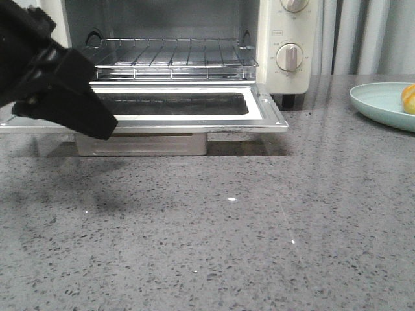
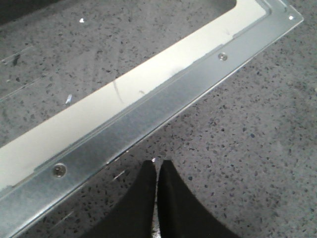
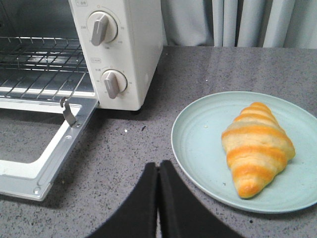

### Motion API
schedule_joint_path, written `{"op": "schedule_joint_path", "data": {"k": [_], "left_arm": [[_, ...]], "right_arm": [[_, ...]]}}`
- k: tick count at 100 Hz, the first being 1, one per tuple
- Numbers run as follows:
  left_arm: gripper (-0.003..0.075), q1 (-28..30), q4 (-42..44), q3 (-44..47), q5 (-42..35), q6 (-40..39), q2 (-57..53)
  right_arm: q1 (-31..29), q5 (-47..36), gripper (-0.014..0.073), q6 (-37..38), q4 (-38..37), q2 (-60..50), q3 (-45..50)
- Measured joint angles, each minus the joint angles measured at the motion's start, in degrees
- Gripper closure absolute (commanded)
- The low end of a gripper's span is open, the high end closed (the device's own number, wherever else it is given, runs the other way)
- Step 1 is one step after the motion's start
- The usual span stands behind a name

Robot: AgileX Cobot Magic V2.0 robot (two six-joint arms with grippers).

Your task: Put bread in oven

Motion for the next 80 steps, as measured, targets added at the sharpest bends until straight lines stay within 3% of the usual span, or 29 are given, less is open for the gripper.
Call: {"op": "schedule_joint_path", "data": {"k": [28, 35, 50, 55, 80], "left_arm": [[0.0742, 0.1, 0.0, -1.1, 0.0, -3.1, -16.3], [0.0742, 0.1, 0.3, -1.1, 1.0, -3.7, -20.8], [0.0742, 0.1, 4.1, -1.1, 4.9, -8.7, -28.2], [0.0742, 0.1, 5.9, -1.1, 6.3, -10.7, -30.2], [0.0742, 0.1, 9.8, -1.1, 10.5, -15.0, -38.8]], "right_arm": [[0.0, 8.5, 0.0628, 0.0, 0.0, 0.7, -9.1], [0.0, 13.0, 0.0563, 0.0, 0.0, 2.2, -12.7], [-1.8, 21.8, 0.0305, 0.0, 0.0, 7.8, -20.2], [-3.2, 24.0, 0.0258, 0.0, 0.0, 10.2, -22.5], [-14.3, 28.8, 0.0255, 0.0, 0.1, 24.1, -26.8]]}}
